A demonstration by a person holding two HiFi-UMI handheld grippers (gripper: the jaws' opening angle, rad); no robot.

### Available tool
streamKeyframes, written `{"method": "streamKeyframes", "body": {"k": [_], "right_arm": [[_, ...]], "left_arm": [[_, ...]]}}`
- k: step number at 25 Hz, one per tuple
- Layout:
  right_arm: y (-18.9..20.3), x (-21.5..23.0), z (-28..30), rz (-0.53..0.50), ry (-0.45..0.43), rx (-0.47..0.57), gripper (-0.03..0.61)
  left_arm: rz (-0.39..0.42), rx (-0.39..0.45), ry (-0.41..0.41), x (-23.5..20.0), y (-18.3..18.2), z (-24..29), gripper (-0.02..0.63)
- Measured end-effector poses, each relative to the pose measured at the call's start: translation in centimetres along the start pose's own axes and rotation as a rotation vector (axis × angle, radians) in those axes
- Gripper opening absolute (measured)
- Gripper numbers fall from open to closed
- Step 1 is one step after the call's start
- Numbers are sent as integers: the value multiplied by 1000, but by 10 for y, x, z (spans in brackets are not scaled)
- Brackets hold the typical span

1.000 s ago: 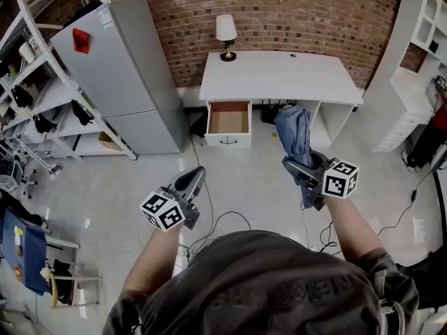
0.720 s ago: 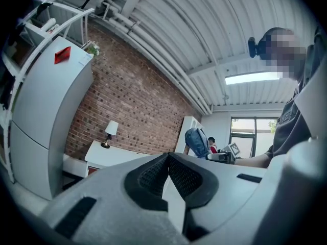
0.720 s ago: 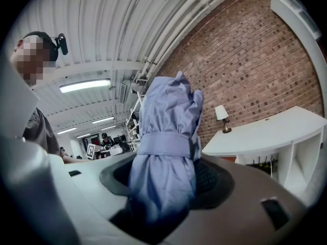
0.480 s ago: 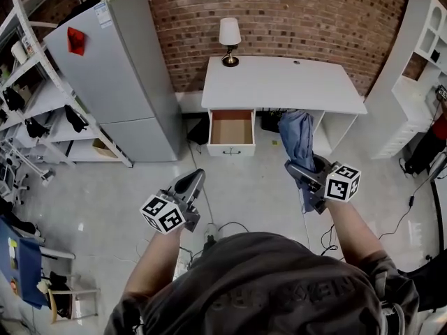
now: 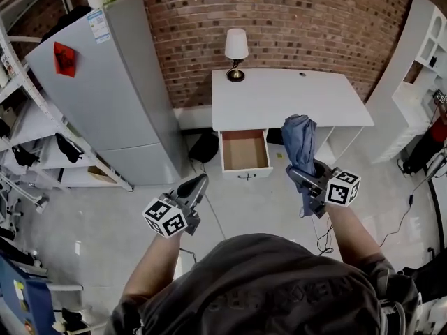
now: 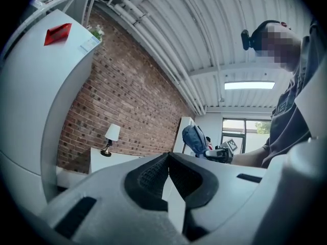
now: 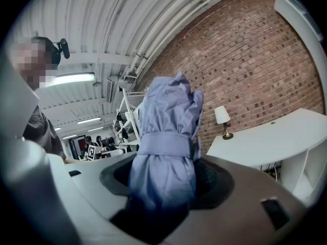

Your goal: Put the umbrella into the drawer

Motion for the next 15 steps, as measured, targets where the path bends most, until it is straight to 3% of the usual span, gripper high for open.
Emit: {"method": "streamKeyframes", "body": {"k": [8,15], "right_arm": [[-21,25,80,25,44,38,267],[-33,65,106,34,40,41,267]], "left_arm": [[31,-45,50,-88,-27,20,0],[4,-59,32,-124,-26,54,0]]}}
Point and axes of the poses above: the fingertips, and each gripper's own axes: z forward along the fingers, x to its right, y out of its underside, the point moved 10 cm from there along -z, backward along the fingers, and after that the axes turned 6 degrees about -y, right-handed, at the moved point
